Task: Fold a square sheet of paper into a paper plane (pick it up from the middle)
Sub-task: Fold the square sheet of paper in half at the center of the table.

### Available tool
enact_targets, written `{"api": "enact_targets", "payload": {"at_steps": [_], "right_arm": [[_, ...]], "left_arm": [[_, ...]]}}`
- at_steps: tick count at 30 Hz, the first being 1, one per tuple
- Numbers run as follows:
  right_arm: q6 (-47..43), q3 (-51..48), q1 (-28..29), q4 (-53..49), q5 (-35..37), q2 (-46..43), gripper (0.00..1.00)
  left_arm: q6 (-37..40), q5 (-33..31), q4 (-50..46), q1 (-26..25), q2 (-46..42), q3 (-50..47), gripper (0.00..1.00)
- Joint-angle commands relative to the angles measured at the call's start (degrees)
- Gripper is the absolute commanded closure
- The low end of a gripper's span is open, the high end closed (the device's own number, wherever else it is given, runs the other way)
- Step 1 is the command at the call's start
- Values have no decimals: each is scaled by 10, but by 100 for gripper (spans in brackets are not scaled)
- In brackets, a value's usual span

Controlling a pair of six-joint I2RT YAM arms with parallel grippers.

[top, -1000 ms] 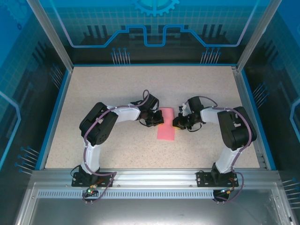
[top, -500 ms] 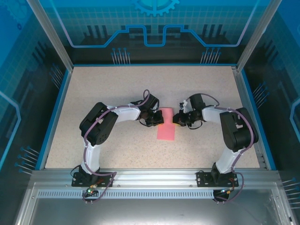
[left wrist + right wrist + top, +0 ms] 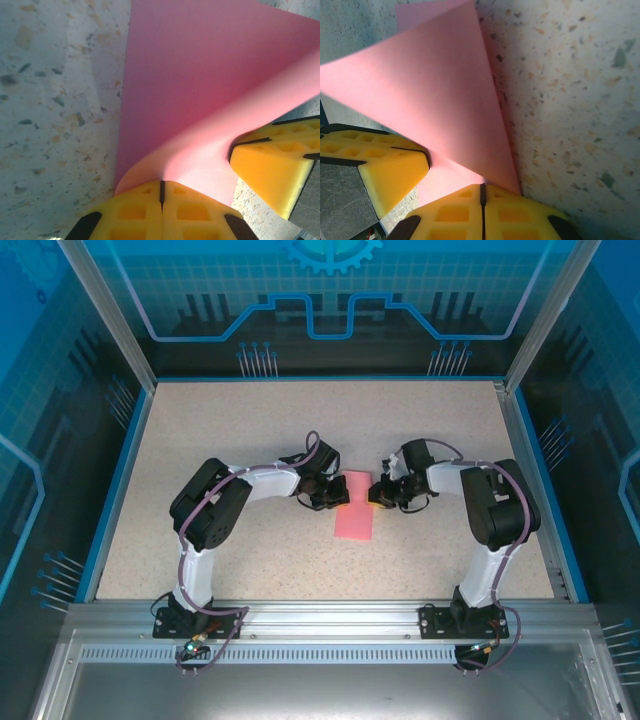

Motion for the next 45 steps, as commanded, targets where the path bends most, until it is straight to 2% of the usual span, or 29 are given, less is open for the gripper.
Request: {"api": "enact_targets", "payload": {"at_steps": [1,6,10,18,23,29,45], "right_arm": [[-10,11,-10,-24,6,1,94],[-6,35,-14,-22,-30,-26,93],[-11,55,-21,-29,-34,-5,93],[-18,67,-25,-35,-15,53,94],[-23,79,-25,-57,10,51,94],[-27,110,-27,-70,-9,28,94],[-13,142,-36,-64,-4,108,95]], "left_arm": [[15,-27,-76,-5,19,-5,100],[16,-27,-77,-5,20,-5,100],[16,-26,-77,-5,19,-5,100],[15,-27,-76,-5,18,-7,100],[16,-28,-77,-5,17,-8,100],[16,-28,-77,-5,16,-9,100],[18,-29,-78,-5,16,-10,100]]}}
